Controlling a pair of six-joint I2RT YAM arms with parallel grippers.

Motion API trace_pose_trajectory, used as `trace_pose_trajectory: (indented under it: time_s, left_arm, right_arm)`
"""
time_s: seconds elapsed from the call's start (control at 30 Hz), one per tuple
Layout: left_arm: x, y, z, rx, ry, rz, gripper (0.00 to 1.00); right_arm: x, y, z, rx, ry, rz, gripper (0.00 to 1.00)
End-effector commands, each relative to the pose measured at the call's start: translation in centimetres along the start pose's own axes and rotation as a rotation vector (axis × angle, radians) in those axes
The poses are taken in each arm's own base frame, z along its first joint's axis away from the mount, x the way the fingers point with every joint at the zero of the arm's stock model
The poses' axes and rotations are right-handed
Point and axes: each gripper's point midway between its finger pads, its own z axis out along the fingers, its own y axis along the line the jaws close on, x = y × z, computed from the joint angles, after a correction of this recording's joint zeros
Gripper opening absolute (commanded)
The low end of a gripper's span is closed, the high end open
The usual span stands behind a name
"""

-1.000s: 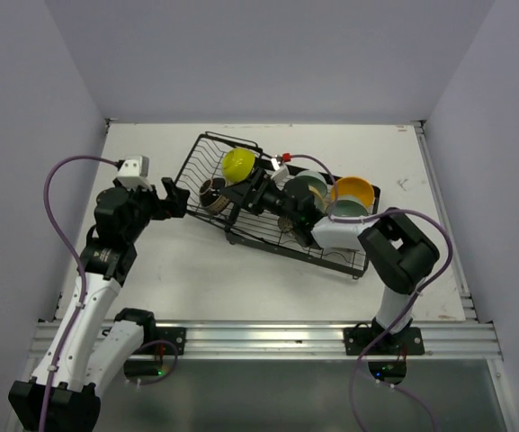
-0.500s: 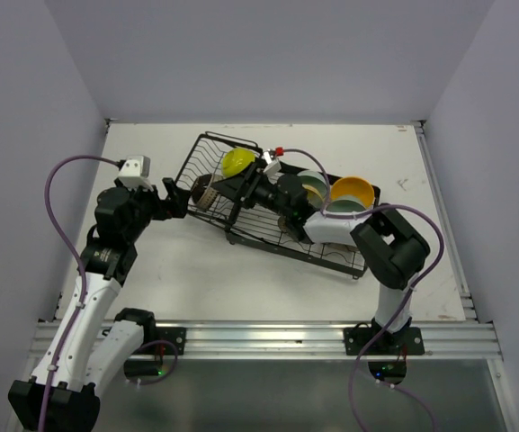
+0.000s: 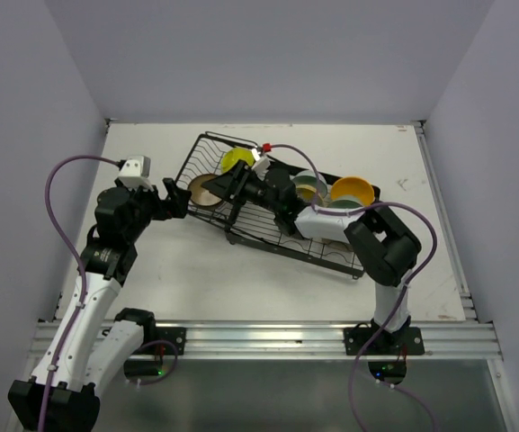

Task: Unload the bowls from the dish rack

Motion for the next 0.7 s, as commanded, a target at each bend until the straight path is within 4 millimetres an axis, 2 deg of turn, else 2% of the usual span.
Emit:
trace_pose_trajectory:
  time_s: [0.0, 0.2, 0.33, 0.4, 0.43, 0.47, 0.57, 0.67]
  left_arm:
    - [-1.7, -0.9, -0.1, 0.032, -0.059, 0.008, 1.0]
    - [-1.7, -0.8, -0.1, 0.025, -0.057, 0.006, 1.0]
    - [-1.6, -0.7, 0.0, 0.018, -0.054, 0.007, 1.0]
    - [-1.6, -0.6, 0.0, 0.014, -0.052, 0.007, 1.0]
    - [-1.4, -0.5, 0.1, 0.008, -0.045, 0.006, 1.0]
    - [-1.4, -0.3, 0.1, -0.005, -0.046, 0.002, 1.0]
    - [-1.2, 0.0, 0.4, -0.016, -0.032, -0.001, 0.99]
    - [-1.0, -0.1, 0.8, -0.006, -0.021, 0.0, 0.96]
  right_arm:
    - [0.2, 0.4, 1.0, 0.013, 0.017, -0.041, 0.62]
    - [0.3, 0.5, 1.5, 0.024, 0.028, -0.068, 0.62]
    - [-0.1, 1.7, 1.2, 0.031, 0.034, -0.105, 0.62]
    - [-1.0, 3.2, 0.6, 0.026, 0.019, -0.157, 0.62]
    - [-1.0, 3.2, 0.2, 0.053, 0.025, -0.171, 0.62]
    - [-1.8, 4.3, -0.4, 0.052, 0.003, -0.214, 0.62]
    - [-2.5, 4.3, -1.9, 0.122, -0.012, -0.28, 0.62]
    - [-3.6, 4.8, -4.6, 0.195, -0.045, -0.356, 0.62]
